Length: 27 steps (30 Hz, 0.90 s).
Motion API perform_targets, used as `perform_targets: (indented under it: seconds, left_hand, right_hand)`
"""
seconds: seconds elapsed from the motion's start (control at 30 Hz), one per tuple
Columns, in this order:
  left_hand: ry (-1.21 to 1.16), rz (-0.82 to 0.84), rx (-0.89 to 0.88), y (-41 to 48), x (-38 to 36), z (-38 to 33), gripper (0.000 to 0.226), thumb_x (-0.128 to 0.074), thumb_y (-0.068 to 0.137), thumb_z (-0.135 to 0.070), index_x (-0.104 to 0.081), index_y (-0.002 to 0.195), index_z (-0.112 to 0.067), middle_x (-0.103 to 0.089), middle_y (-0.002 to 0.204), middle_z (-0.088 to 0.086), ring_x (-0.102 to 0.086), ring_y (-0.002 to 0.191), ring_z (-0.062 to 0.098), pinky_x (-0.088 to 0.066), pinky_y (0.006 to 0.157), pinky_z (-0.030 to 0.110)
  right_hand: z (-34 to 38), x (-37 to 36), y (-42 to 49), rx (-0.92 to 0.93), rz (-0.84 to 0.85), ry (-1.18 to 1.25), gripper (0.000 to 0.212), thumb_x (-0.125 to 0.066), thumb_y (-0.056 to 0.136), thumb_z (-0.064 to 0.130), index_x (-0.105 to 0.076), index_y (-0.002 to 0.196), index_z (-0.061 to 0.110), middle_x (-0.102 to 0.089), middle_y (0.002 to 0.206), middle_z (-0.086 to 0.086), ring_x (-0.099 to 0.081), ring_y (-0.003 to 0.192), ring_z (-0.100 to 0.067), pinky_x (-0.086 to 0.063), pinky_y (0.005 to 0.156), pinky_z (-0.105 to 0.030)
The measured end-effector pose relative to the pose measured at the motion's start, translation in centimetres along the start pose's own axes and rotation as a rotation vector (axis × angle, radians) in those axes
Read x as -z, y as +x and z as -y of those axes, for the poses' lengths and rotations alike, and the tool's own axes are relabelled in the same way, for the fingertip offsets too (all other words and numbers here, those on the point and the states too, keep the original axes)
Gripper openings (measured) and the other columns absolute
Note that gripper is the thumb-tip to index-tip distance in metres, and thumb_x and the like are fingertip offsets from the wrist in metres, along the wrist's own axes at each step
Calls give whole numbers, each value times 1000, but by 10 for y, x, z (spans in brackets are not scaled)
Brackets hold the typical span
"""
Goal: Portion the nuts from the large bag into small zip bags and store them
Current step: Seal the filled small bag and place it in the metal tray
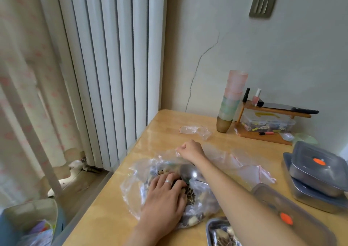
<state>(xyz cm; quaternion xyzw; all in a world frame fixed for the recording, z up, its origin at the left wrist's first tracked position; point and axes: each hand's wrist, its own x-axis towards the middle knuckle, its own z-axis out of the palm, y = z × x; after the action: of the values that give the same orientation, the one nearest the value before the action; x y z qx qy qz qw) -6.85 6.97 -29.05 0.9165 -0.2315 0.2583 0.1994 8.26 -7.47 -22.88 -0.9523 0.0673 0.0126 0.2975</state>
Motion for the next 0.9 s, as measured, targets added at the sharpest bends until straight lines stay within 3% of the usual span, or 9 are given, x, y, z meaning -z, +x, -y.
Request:
perform_targets:
  seconds: [0.07,0.13,0.2,0.3,0.33,0.43,0.6,0.8,0.9]
  left_hand:
    - [-18,-3,0,-1,0,0,16,-50,96,-39,-63,105,-35,-60,119,-15,-53,122,14,-30,107,33]
    - [-24,1,2,-2,0,0,18,-49,97,-38,-64,107,-34,-60,121,-13,-53,123,15,-30,108,34]
    - [-21,15,10,-2,0,-1,22,-47,98,-38,-64,110,-33,-59,123,-12,-51,125,16,-29,111,35]
    - [-39,23,6,-2,1,-1,25,-46,98,-37,-65,111,-31,-59,123,-11,-52,124,16,-30,112,35]
    - [-45,22,3,-3,1,-1,25,-46,98,-37,-66,111,-30,-60,123,-10,-52,124,16,-30,112,35]
    - [-53,15,1,-3,3,-1,25,-48,97,-37,-68,111,-30,-61,123,-10,-52,127,16,-29,113,33]
    - [-168,-16,58,-3,15,-4,26,-49,94,-32,-60,116,-27,-58,118,-10,-49,116,12,-32,109,30]
    - [-259,-299,166,-2,43,-20,8,-54,90,-19,-52,96,-14,-52,91,-2,-48,83,21,-46,75,42]
    - [-259,-407,130,-4,57,-25,25,-61,87,-22,-57,110,-15,-56,110,-3,-53,99,19,-42,89,40]
  right_hand:
    - [4,-16,11,-66,-1,-46,29,-70,84,46,-65,78,18,-65,83,-3,-62,77,-27,-43,61,-28]
    - [9,-22,16,-89,4,-111,28,-72,83,43,-69,89,16,-69,96,-6,-68,91,-30,-46,66,-29]
    - [12,-20,16,-102,30,-130,20,-72,84,33,-61,84,16,-64,91,-6,-64,87,-28,-44,64,-27]
    - [7,-7,7,-109,18,51,31,-68,88,26,-45,68,19,-49,72,-2,-47,66,-22,-33,52,-27]
    - [5,-2,2,-106,2,160,30,-65,91,23,-47,68,17,-51,69,-3,-47,63,-20,-38,54,-28]
    - [-1,15,-21,-54,-93,382,15,-63,95,21,-61,85,10,-68,79,-7,-62,70,-20,-57,73,-39]
    - [3,43,-70,77,-255,469,9,-63,97,22,-64,97,13,-64,84,2,-57,75,-14,-46,68,-28]
    - [12,64,-135,-5,85,634,13,-60,96,-1,-72,101,1,-66,81,-6,-57,67,-14,-54,67,-27]
    - [9,64,-159,21,77,558,14,-63,95,-2,-75,96,6,-71,83,-6,-62,69,-14,-56,71,-28]
